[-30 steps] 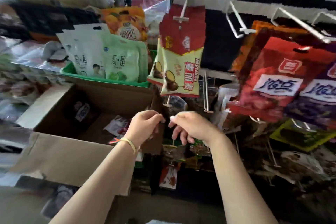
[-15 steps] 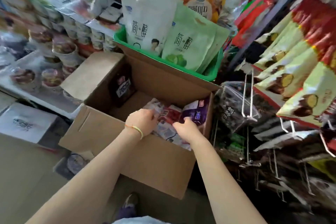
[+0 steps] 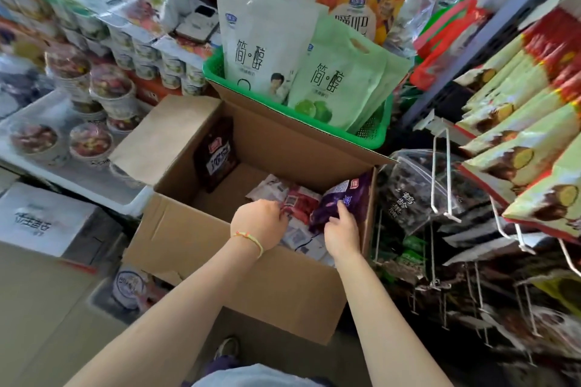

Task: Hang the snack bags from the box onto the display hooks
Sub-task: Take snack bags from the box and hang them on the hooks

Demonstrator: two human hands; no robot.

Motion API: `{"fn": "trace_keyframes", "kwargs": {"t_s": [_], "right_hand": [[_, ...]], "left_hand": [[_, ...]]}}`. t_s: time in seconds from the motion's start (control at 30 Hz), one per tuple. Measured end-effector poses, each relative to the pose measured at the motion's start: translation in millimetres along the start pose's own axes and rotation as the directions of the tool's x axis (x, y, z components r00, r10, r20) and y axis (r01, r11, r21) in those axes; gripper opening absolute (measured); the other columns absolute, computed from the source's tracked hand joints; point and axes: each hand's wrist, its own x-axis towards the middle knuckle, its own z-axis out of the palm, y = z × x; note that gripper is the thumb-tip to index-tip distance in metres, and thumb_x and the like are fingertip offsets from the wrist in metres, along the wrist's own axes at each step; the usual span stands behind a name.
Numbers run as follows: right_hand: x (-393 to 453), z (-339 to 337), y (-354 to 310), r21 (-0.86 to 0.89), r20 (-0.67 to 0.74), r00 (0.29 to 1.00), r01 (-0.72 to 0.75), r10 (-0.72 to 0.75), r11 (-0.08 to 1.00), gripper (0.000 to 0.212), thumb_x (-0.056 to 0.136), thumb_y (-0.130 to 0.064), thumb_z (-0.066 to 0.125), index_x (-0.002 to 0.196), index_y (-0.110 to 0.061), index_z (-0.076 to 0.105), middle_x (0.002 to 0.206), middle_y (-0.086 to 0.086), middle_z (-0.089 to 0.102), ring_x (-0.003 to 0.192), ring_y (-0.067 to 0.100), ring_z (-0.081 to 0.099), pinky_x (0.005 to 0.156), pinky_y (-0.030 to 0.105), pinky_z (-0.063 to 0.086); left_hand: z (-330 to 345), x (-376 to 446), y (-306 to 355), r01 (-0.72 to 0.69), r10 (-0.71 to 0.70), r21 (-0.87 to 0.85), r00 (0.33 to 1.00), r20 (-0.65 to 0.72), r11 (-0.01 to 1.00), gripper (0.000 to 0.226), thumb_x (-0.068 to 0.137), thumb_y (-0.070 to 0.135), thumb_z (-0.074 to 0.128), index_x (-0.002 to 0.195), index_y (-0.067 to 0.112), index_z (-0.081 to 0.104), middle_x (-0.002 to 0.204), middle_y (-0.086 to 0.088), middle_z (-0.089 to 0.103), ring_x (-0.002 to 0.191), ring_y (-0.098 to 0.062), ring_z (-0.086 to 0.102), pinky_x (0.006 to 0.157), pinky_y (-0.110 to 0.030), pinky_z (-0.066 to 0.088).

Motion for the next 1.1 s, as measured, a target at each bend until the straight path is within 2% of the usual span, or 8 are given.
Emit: {"fn": "trace_keyframes", "kwargs": {"t_s": [0.1,0.27,0.47,0.6,0.67,0.83,0.93,1.1], "right_hand": [[-5.5,-4.9,-5.1,0.016,0.005,0.999,0.045,-0.045,0.999,0.062,0.096,-0.002,0.039,0.153,-0.025,0.031,0.144,0.0,0.045,0.128,0.019,0.048,0.104,0.039,0.043],[-25.6,-17.9,-25.5,0.114,0.047,0.983,0.171,-0.177,0.979,0.059,0.094,-0.001,0.042,0.15,-0.019,0.04,0.144,0.001,0.049,0.127,0.011,0.049,0.108,0.03,0.041],[-63.6,-49.1,-45.4,0.158,0.104,0.913,0.376,-0.394,0.913,0.055,0.094,0.002,0.044,0.143,-0.021,0.05,0.141,-0.003,0.055,0.128,0.005,0.051,0.114,0.029,0.038],[-88.0,-78.4,-45.8,0.256,-0.003,0.817,0.558,-0.577,0.79,0.056,0.094,0.005,0.045,0.134,-0.034,0.052,0.12,-0.006,0.065,0.113,0.003,0.06,0.101,0.02,0.048],[-92.9,-92.0,-41.2,0.305,-0.158,0.802,0.594,-0.576,0.744,0.049,0.094,-0.001,0.053,0.127,-0.037,0.047,0.108,0.001,0.062,0.101,0.013,0.064,0.089,0.024,0.053],[-103.7,-137.4,-27.8,0.444,-0.133,0.865,0.489,-0.484,0.751,0.045,0.088,-0.039,0.069,0.123,-0.022,0.047,0.109,-0.004,0.058,0.095,0.001,0.059,0.08,0.013,0.047],[-113.2,-170.1,-17.0,0.617,0.009,0.871,0.382,-0.491,0.688,0.051,0.079,-0.055,0.068,0.122,-0.028,0.06,0.121,-0.005,0.069,0.113,0.009,0.065,0.098,0.03,0.05],[-123.1,-237.8,14.3,0.767,-0.065,0.884,0.341,-0.463,0.543,0.031,0.071,-0.044,0.077,0.098,-0.03,0.075,0.109,0.005,0.076,0.104,0.025,0.071,0.096,0.046,0.054]], "left_hand": [[5.8,4.9,0.7,0.001,-0.001,-0.099,1.0,0.002,0.995,0.033,0.094,0.041,0.048,0.113,0.016,0.058,0.115,-0.005,0.063,0.104,-0.027,0.063,0.083,-0.037,0.053],[5.3,10.7,37.4,-0.14,0.154,-0.222,0.987,0.046,0.965,0.082,0.084,0.049,0.065,0.151,0.019,0.028,0.143,-0.007,0.046,0.129,-0.03,0.048,0.101,-0.045,0.046],[-14.7,9.5,62.5,-0.161,0.119,-0.079,0.916,-0.383,0.984,0.044,0.09,0.032,0.059,0.132,0.019,0.053,0.109,-0.006,0.07,0.095,-0.032,0.068,0.076,-0.04,0.05],[-42.8,-1.8,75.6,-0.157,0.051,-0.214,0.902,-0.429,0.964,0.028,0.091,0.032,0.061,0.118,0.024,0.064,0.096,-0.005,0.074,0.088,-0.032,0.069,0.071,-0.037,0.053],[-60.7,-13.1,78.4,-0.195,-0.04,-0.488,0.902,-0.43,0.851,0.023,0.085,0.028,0.07,0.108,0.025,0.069,0.088,-0.001,0.075,0.083,-0.025,0.069,0.074,-0.034,0.055],[-104.4,-56.9,102.9,-0.168,0.074,-0.978,0.984,-0.16,0.126,0.033,0.071,0.004,0.083,0.099,0.013,0.068,0.099,-0.013,0.076,0.093,-0.029,0.072,0.087,-0.047,0.058],[-101.0,-76.6,140.1,-0.139,0.079,-0.989,0.988,-0.134,0.056,0.039,0.069,0.013,0.086,0.103,0.006,0.069,0.107,-0.024,0.072,0.099,-0.04,0.069,0.093,-0.06,0.052],[-81.0,-102.6,217.4,-0.116,0.104,-0.991,0.989,-0.108,0.072,0.041,0.069,0.032,0.087,0.101,0.01,0.071,0.109,-0.025,0.072,0.105,-0.046,0.066,0.096,-0.066,0.048]]}}
